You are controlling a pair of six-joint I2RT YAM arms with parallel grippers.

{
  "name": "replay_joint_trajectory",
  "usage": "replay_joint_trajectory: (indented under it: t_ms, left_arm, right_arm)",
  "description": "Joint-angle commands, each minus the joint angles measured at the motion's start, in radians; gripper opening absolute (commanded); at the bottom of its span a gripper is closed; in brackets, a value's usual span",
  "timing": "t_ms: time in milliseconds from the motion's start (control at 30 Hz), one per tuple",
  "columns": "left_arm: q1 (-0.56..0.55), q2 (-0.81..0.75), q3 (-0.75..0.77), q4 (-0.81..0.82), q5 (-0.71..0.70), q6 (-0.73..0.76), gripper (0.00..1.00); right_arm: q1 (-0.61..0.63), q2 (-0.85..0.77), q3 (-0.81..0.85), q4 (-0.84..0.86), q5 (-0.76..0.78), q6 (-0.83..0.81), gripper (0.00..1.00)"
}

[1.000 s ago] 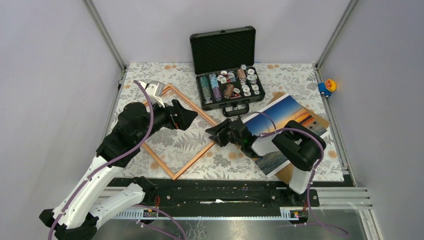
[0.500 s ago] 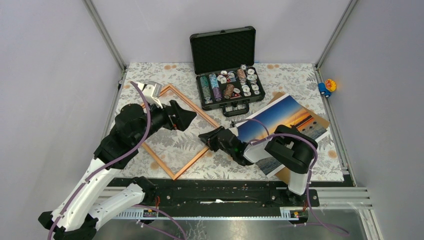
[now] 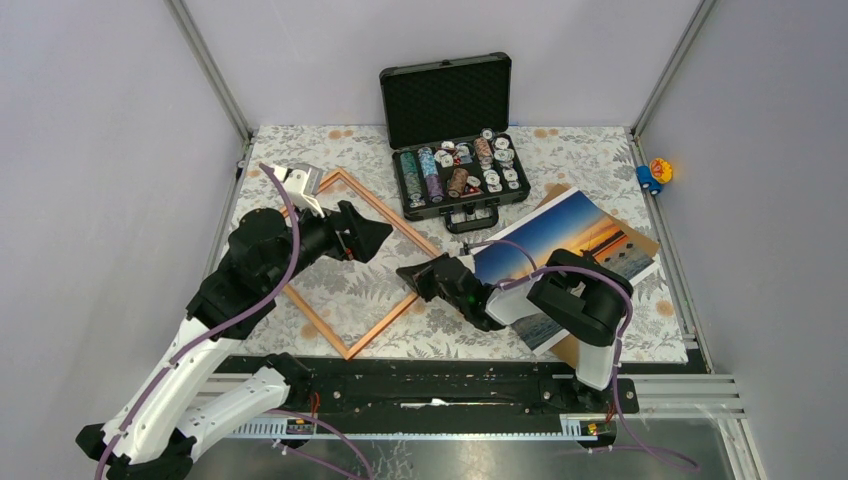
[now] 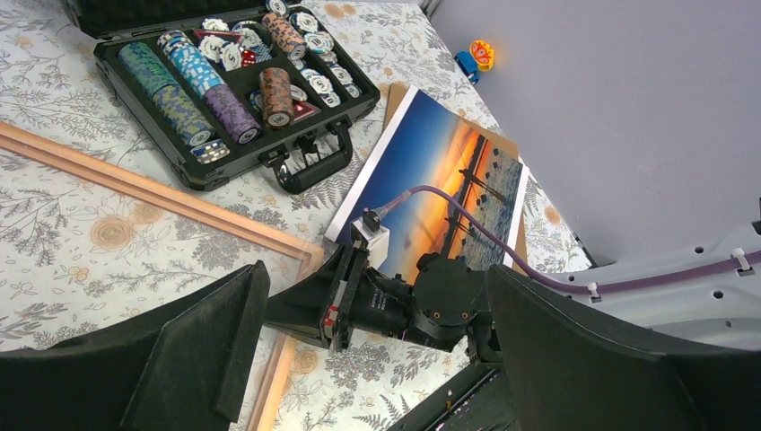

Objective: Put the photo into the frame

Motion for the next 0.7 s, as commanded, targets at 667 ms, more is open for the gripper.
replay_joint_trajectory:
  t_ms: [667]
  left_arm:
    - [0.002,0.0,0.049,0.032,0.006,0.024,0.99]
  right_arm:
    - [-0.048,0.065,-0.033,0.357,-0.083,0.122,0.0]
